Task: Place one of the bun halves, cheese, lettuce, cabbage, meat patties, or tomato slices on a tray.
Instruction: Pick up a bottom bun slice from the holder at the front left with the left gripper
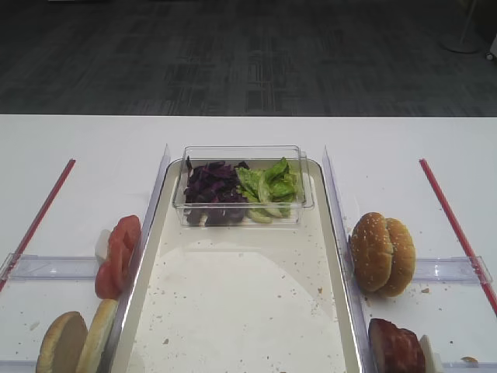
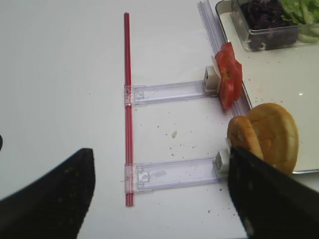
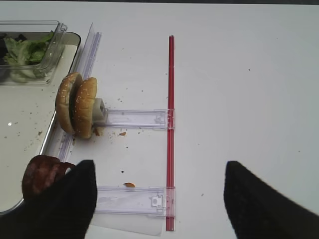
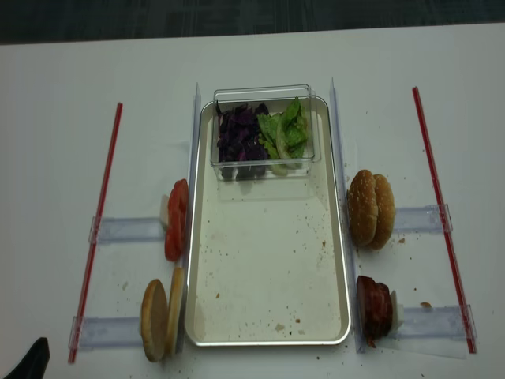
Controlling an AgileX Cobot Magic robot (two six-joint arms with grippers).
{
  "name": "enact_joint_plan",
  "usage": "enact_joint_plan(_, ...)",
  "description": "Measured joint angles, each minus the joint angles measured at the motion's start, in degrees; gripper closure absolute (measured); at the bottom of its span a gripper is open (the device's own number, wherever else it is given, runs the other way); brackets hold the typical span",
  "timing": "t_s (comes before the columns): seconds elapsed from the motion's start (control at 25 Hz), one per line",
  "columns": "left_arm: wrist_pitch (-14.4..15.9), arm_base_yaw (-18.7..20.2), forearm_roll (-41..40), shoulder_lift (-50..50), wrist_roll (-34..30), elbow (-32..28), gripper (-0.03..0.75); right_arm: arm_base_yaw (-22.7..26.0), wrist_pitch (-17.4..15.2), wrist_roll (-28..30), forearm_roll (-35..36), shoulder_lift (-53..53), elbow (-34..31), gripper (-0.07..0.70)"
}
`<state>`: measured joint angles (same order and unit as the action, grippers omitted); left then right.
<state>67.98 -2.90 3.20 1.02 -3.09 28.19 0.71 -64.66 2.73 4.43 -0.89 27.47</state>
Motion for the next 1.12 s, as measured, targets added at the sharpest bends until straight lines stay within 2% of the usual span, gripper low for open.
enact_joint_plan(0.72,-0.66,0.00,0.00,-1.07,0.58,0.29,0.206,0.00,0.00,0.00,0.00,0.00,0.00,0.079)
enact_joint_plan(1.12,-4.26,0.00,1.92,-21.80,0.47,5.83,0.206,0.00,0.00,0.00,0.00,0.00,0.00,0.079)
